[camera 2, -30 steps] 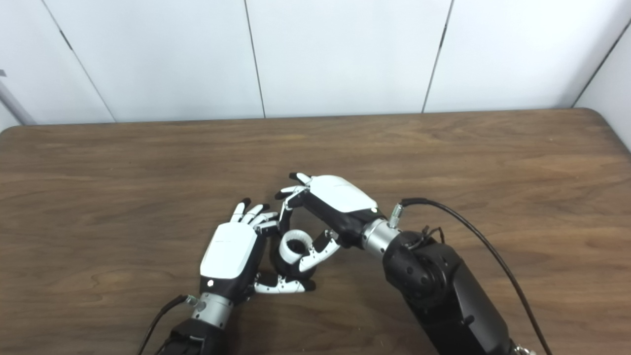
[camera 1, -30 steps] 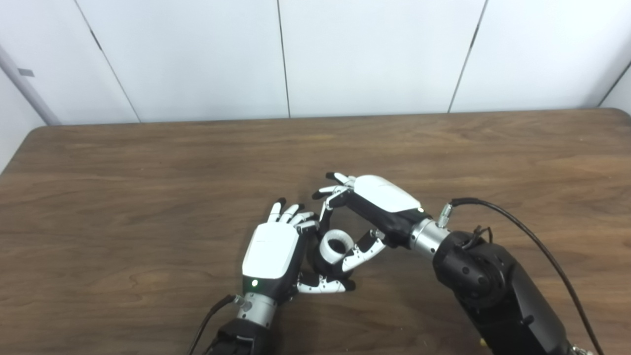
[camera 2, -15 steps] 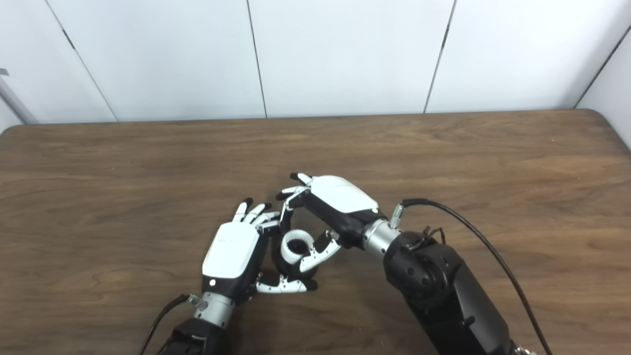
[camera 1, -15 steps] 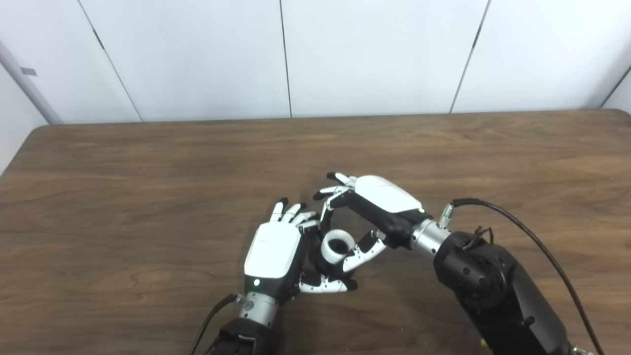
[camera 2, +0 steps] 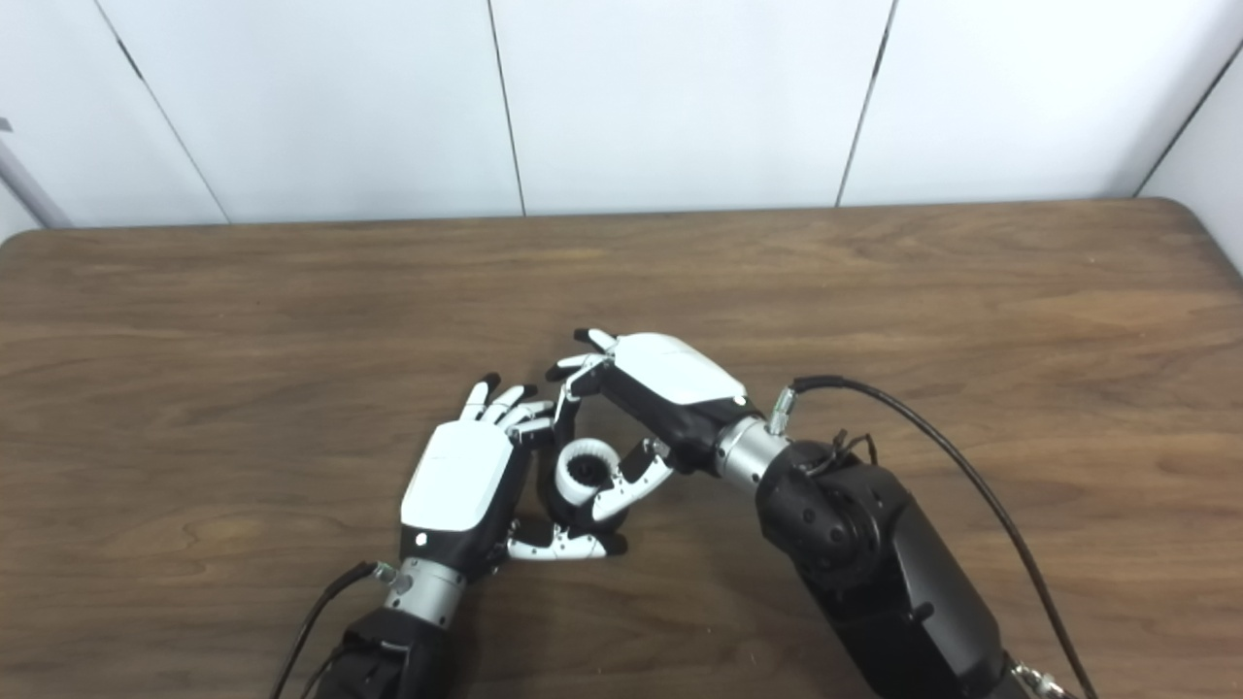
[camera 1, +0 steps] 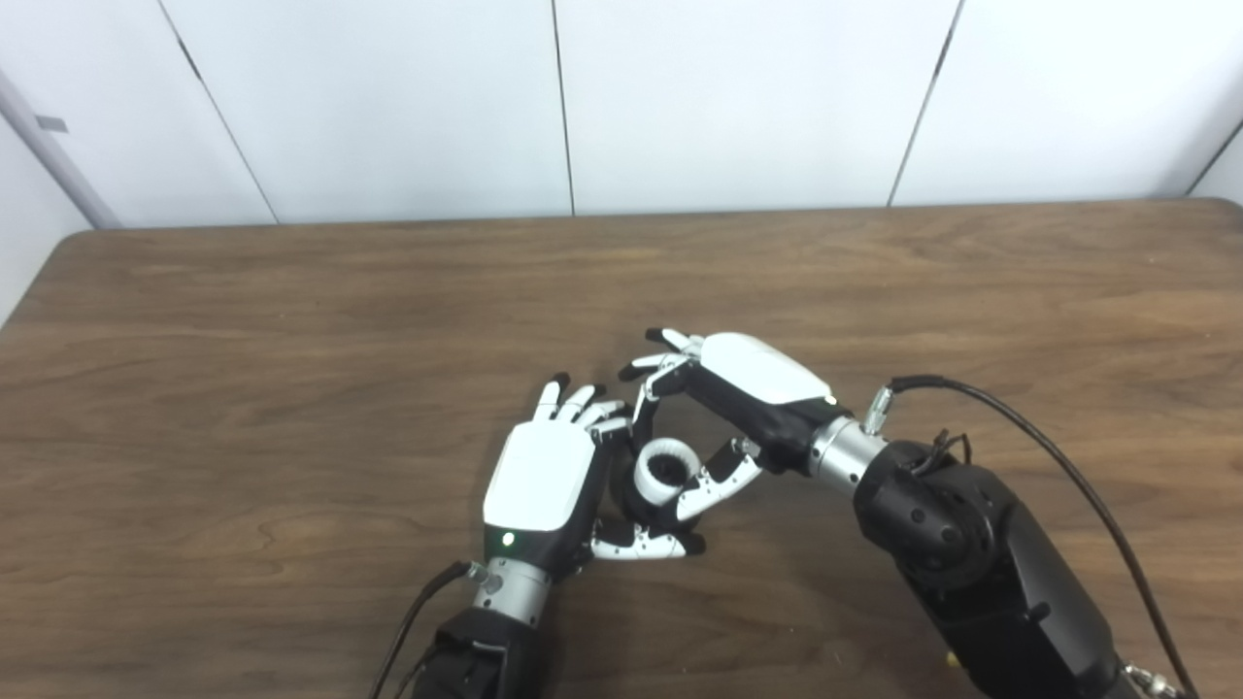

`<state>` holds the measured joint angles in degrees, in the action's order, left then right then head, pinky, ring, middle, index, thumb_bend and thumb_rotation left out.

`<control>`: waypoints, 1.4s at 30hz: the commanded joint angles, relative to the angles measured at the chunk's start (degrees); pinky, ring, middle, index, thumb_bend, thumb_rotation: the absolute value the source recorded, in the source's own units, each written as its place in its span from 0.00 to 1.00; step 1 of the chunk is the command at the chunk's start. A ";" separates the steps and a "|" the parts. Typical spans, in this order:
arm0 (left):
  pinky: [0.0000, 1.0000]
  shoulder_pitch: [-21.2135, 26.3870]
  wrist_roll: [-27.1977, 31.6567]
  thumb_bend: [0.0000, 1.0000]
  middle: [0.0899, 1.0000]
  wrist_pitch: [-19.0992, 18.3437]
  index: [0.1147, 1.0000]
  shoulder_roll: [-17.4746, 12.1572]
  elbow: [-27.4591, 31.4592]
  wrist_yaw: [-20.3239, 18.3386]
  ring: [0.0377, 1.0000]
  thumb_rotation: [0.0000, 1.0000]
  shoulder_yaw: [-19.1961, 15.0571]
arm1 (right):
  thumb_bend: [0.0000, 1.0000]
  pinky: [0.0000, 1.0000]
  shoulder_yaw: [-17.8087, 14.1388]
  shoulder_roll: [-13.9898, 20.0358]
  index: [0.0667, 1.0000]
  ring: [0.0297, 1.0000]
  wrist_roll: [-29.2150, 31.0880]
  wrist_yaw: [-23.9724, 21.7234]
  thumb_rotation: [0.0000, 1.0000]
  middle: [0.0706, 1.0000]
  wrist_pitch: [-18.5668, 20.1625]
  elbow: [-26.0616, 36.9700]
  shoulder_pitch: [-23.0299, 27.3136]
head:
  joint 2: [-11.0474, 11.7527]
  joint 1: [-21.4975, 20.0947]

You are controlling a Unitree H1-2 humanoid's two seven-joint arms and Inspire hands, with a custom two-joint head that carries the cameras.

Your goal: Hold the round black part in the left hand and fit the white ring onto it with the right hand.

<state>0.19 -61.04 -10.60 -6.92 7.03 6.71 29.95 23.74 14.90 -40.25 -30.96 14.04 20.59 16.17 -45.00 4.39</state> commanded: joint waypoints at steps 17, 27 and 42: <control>1.00 -0.67 -0.94 0.53 0.77 -0.38 0.42 0.12 -1.85 -3.66 0.90 0.06 1.19 | 0.52 1.00 -0.25 0.29 0.46 1.00 -1.12 1.00 0.15 0.86 -1.01 1.01 1.16 | -0.14 0.03; 1.00 -0.85 -0.57 0.53 0.76 -0.42 0.42 0.13 -1.60 -3.91 0.90 0.06 1.01 | 0.97 1.00 -0.33 0.49 0.64 1.00 -2.15 0.33 0.33 0.90 -0.71 1.41 1.39 | -0.31 -0.12; 1.00 -0.73 -1.13 0.53 0.76 -0.33 0.42 -0.13 -1.75 -3.66 0.90 0.06 1.07 | 0.99 1.00 -0.84 0.58 0.63 1.00 -2.34 0.01 0.34 0.93 -0.60 1.52 1.34 | -0.31 -0.12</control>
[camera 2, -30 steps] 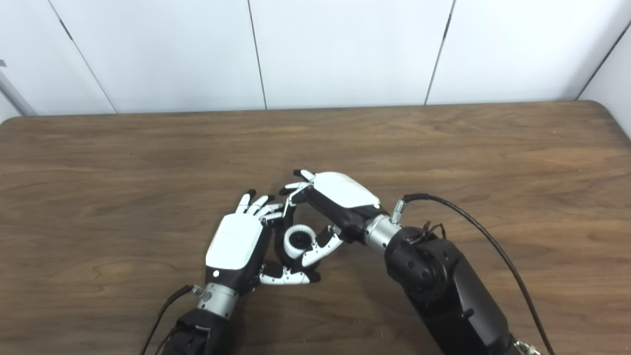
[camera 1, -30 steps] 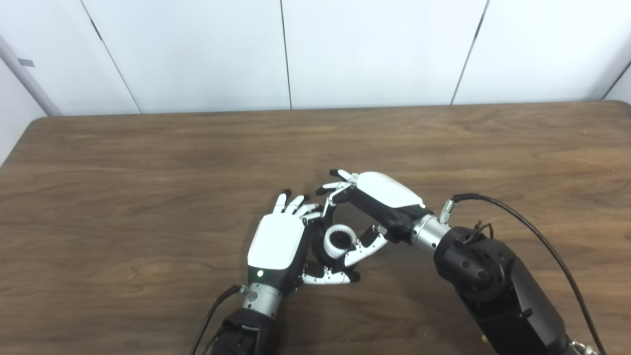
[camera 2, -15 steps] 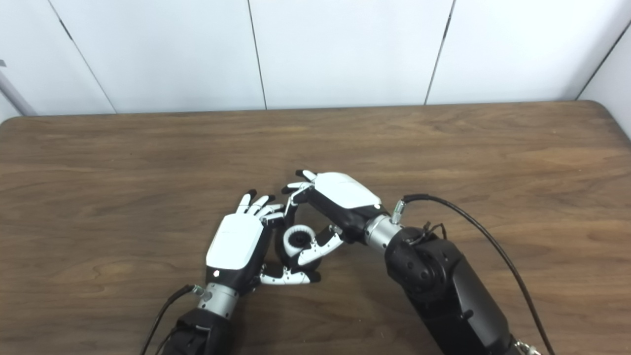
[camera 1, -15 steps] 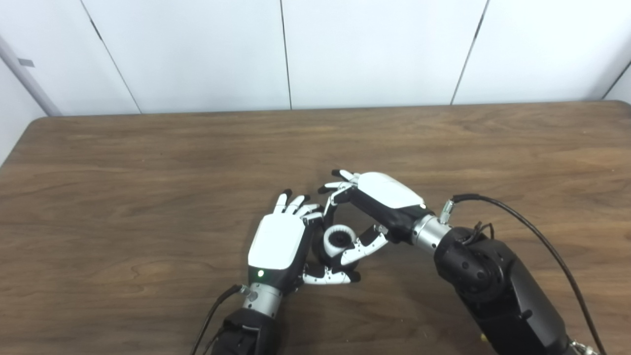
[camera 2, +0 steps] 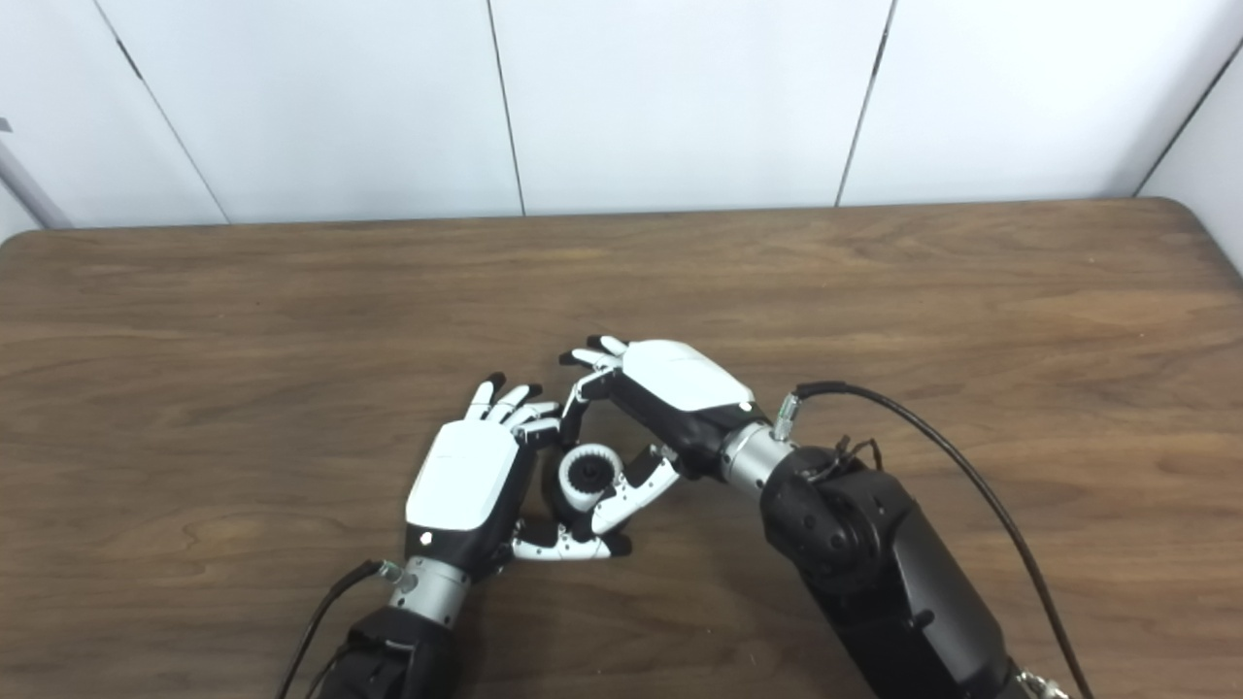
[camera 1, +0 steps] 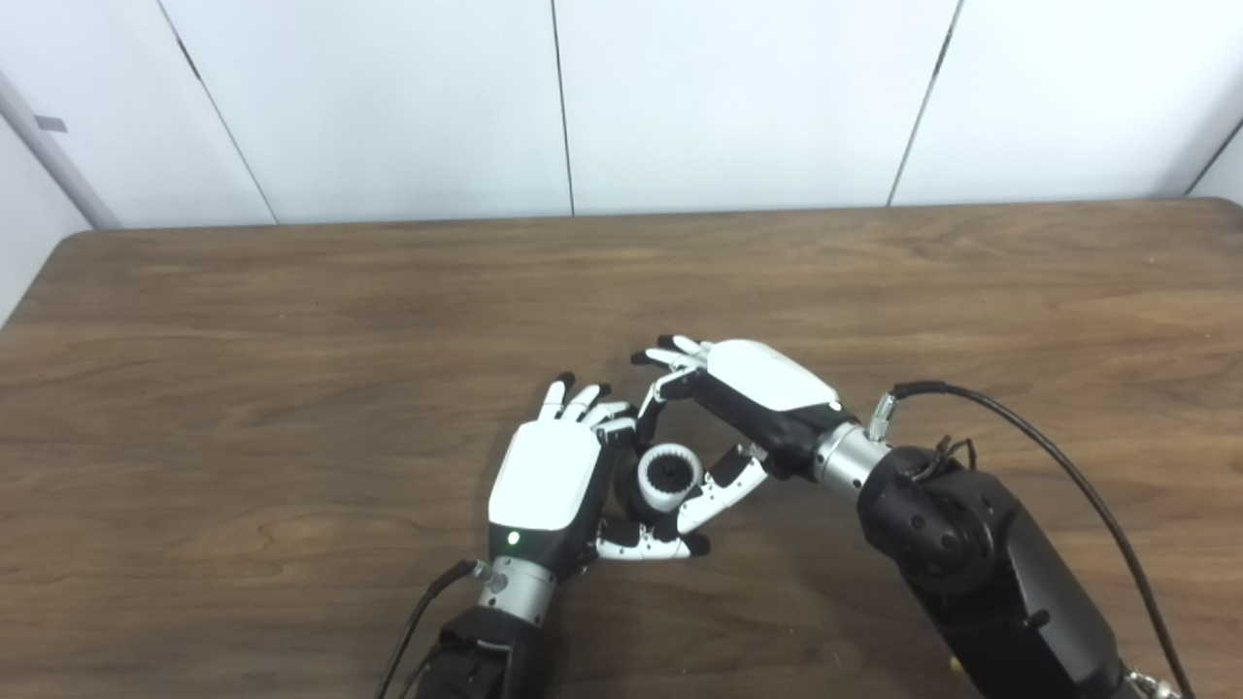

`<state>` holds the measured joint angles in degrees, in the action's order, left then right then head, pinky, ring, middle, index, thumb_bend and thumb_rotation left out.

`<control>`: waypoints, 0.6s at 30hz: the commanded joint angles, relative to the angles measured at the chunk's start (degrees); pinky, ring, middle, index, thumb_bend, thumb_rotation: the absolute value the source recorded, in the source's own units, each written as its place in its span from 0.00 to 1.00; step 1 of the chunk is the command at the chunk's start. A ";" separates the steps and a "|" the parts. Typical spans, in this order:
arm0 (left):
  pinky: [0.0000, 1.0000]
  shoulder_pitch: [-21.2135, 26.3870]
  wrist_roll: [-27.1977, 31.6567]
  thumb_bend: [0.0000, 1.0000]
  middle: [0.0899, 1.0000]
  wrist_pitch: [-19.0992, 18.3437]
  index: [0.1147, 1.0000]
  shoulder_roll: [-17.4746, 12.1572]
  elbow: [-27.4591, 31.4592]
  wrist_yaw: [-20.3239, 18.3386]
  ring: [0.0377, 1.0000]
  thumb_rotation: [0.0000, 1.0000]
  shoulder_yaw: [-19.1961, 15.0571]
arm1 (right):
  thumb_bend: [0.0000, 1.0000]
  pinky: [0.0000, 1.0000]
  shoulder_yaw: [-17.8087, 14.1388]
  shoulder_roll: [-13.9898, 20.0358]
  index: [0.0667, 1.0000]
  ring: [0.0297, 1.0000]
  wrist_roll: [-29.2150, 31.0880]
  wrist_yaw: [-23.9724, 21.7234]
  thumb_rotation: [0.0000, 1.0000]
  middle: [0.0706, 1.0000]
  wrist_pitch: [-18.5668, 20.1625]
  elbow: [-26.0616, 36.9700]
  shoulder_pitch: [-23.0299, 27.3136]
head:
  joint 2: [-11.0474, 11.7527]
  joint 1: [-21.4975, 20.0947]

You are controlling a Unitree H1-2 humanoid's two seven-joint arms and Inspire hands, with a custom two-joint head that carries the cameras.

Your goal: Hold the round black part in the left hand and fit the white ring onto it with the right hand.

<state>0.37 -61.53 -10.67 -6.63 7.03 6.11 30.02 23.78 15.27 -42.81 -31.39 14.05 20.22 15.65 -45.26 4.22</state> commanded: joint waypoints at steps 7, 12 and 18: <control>1.00 -0.81 -0.99 0.53 0.76 -0.28 0.42 -0.61 -1.91 -2.83 0.89 0.06 0.88 | 0.97 1.00 -2.03 0.67 0.61 1.00 0.70 0.66 0.32 0.92 -0.63 1.88 2.03 | -0.15 -0.32; 1.00 -0.79 0.03 0.53 0.76 -0.06 0.42 -0.70 -1.94 -3.02 0.90 0.06 0.46 | 0.96 1.00 -3.29 1.01 0.62 1.00 0.81 0.37 0.32 0.93 0.24 2.39 2.32 | -0.11 -0.56; 1.00 -0.80 0.51 0.53 0.76 0.45 0.41 -0.91 -2.07 -2.53 0.89 0.06 0.14 | 0.97 1.00 -5.68 1.77 0.61 1.00 2.21 1.25 0.30 0.90 0.26 2.97 2.33 | 0.01 -0.80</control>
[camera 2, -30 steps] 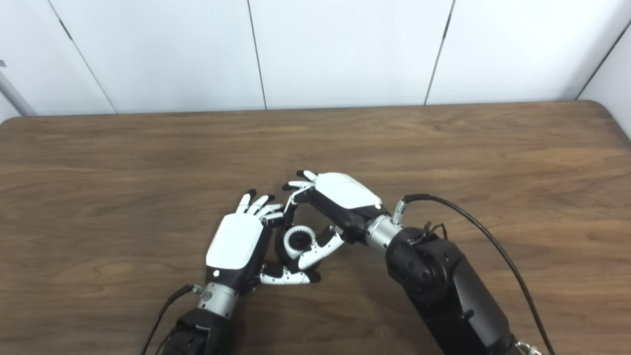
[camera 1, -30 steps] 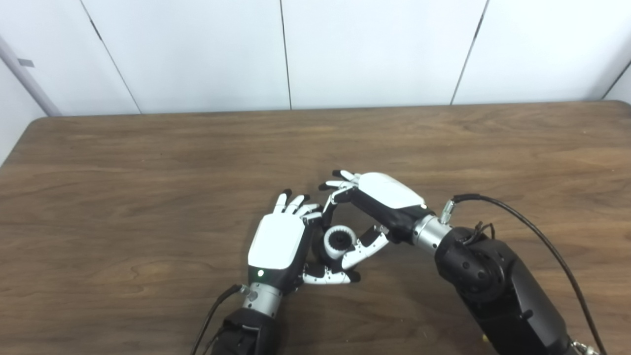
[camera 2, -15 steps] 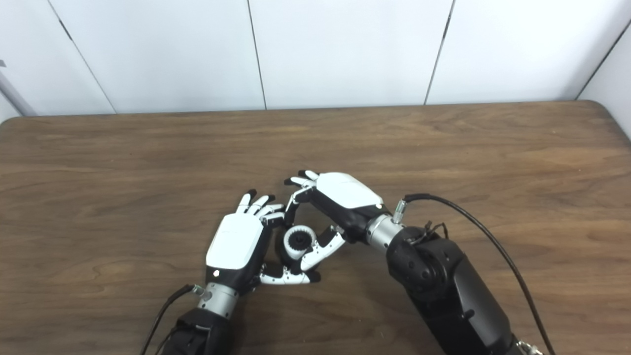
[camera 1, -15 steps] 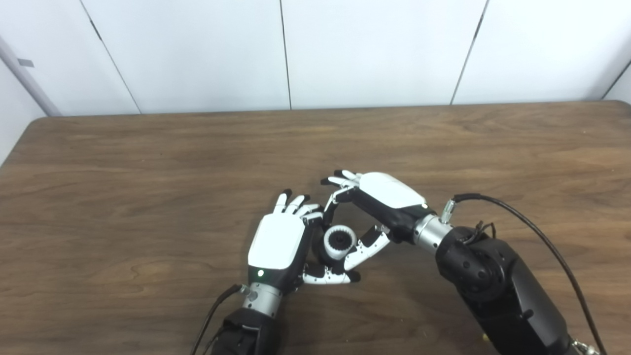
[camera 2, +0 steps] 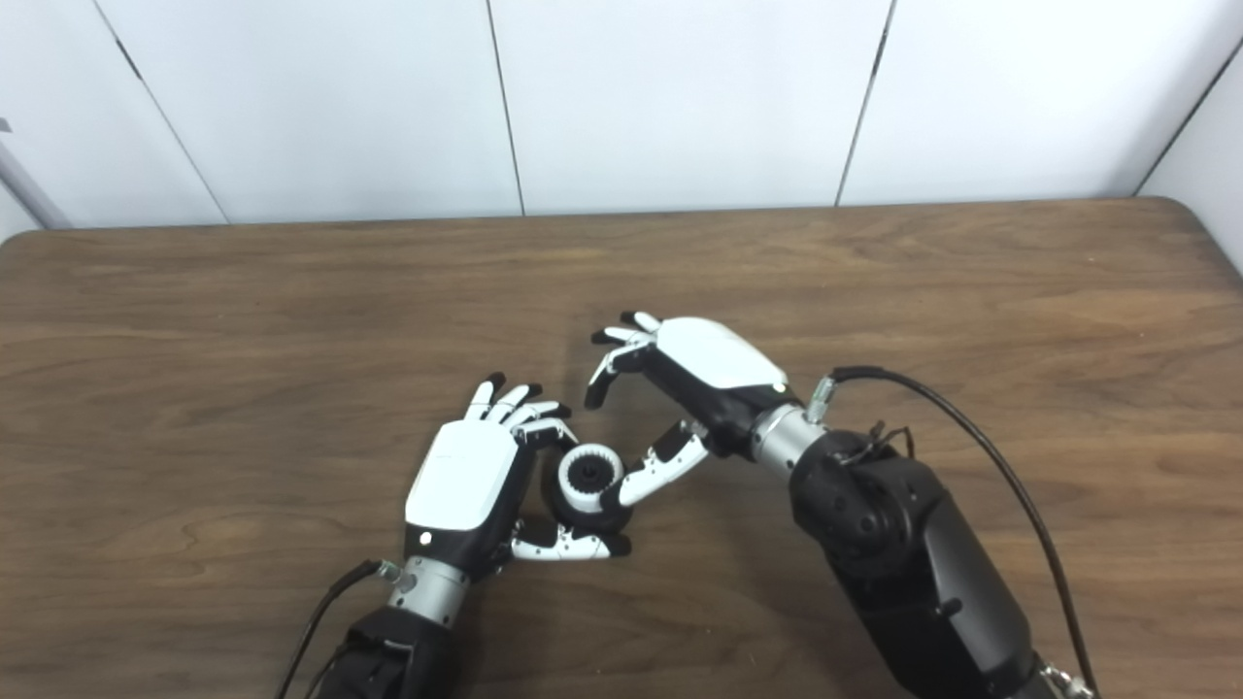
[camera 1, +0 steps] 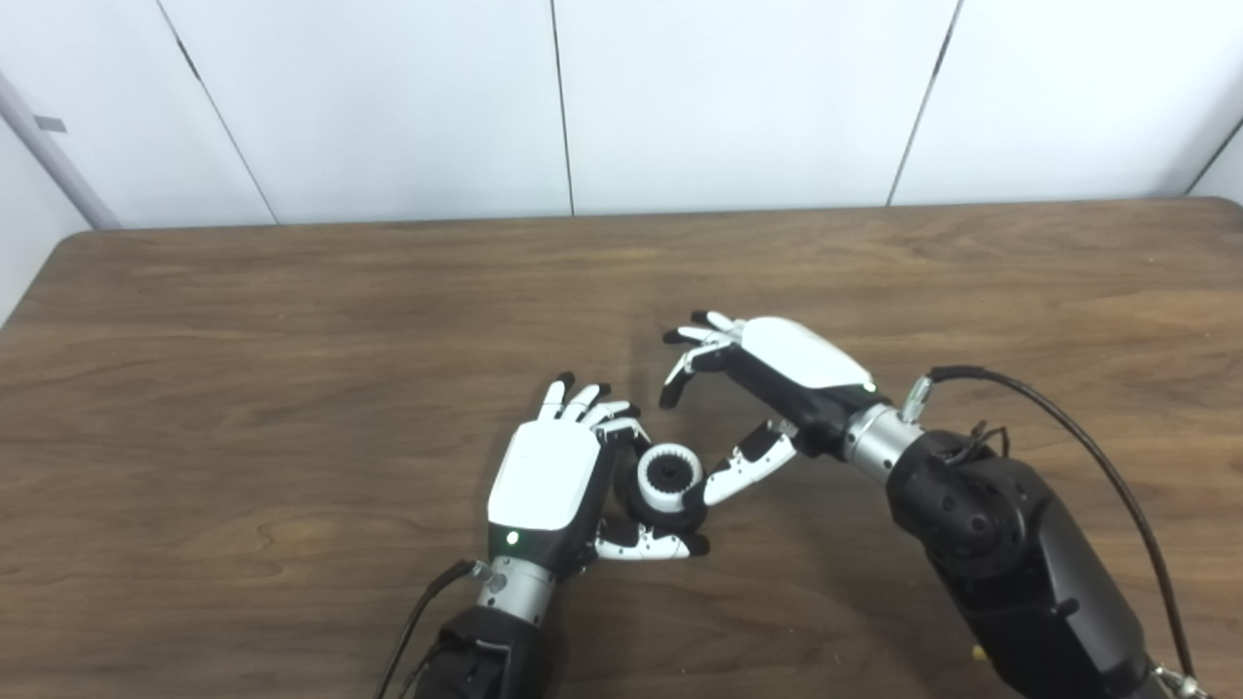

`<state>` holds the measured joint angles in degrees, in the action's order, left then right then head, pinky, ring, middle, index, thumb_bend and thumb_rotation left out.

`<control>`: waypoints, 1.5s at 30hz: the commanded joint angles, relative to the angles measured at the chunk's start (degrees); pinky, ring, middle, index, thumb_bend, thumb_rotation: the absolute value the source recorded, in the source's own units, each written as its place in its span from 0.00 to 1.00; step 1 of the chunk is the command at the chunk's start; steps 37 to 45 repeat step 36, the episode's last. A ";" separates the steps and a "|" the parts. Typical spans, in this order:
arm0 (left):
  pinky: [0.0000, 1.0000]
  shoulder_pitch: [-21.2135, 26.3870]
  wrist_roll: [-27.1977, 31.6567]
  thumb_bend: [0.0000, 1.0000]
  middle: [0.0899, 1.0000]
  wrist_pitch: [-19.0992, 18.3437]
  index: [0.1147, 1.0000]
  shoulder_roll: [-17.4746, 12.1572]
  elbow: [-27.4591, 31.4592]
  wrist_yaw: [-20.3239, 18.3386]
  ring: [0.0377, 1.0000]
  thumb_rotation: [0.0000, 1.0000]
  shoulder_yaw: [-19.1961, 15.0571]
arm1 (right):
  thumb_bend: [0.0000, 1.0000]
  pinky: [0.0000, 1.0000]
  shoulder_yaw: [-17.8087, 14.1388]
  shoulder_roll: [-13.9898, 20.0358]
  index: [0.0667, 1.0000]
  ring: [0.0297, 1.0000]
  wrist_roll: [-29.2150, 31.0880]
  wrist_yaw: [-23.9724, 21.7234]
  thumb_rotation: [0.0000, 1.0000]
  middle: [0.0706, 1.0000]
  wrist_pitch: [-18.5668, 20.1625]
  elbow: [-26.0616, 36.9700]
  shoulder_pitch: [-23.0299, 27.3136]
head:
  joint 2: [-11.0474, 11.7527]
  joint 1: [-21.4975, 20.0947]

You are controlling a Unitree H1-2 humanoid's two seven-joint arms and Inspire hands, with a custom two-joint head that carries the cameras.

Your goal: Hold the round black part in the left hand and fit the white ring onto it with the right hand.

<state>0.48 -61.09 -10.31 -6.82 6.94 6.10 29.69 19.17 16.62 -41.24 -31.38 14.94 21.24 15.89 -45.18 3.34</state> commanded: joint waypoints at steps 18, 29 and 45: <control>1.00 -1.09 0.97 0.53 0.76 0.18 0.42 -1.98 -1.84 -2.66 0.90 0.06 -0.70 | 0.92 1.00 -8.82 4.53 0.64 1.00 4.35 2.63 0.38 0.90 0.44 2.47 0.84 | 0.23 -0.47; 1.00 -1.71 1.77 0.92 0.82 -0.59 0.72 -2.51 0.41 -5.45 0.90 0.29 -1.40 | 0.91 0.96 -8.99 5.36 0.65 0.98 4.18 4.06 0.41 0.89 0.45 2.01 -0.56 | 0.10 -0.60; 1.00 -2.49 1.68 0.95 0.85 -0.46 0.85 -1.99 2.47 -6.39 0.89 0.33 -2.22 | 0.91 0.97 -8.91 5.25 0.65 0.99 3.68 4.47 0.40 0.89 0.38 1.92 -1.04 | 0.08 -0.33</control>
